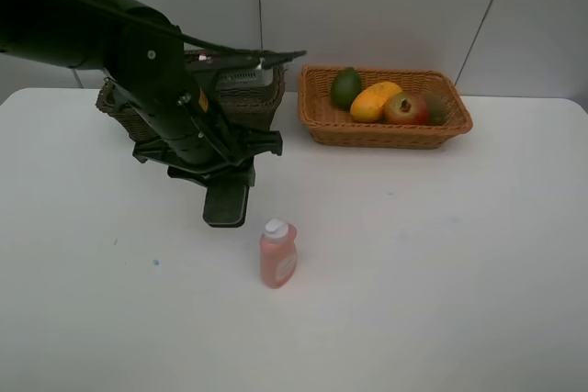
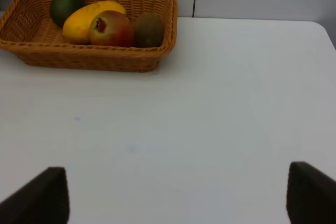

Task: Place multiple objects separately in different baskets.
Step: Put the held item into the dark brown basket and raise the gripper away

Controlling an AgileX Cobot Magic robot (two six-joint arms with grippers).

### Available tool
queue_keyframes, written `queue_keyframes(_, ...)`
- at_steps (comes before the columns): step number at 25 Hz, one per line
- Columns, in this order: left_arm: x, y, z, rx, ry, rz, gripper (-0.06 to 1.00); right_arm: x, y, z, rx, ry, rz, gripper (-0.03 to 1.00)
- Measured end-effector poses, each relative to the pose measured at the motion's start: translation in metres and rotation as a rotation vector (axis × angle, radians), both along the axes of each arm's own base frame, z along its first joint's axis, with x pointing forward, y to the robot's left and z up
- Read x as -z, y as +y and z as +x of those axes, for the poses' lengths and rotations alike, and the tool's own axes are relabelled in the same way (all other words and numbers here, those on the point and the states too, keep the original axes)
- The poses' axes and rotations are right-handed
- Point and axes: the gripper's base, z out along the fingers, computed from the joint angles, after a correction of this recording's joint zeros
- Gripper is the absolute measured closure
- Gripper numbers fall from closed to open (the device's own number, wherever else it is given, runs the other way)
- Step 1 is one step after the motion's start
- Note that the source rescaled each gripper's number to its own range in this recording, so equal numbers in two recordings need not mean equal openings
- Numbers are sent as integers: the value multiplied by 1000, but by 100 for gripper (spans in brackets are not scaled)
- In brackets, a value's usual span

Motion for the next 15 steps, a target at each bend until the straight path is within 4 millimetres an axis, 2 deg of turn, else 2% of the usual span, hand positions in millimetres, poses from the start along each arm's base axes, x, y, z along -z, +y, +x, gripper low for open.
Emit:
queue_keyframes(4,-7,2,11,-14,-89,-66,37,0,0,0,0,0,0,-3)
queue_keyframes(15,-26,28,54,-73,-353,-205,37,0,0,0,0,0,0,-3)
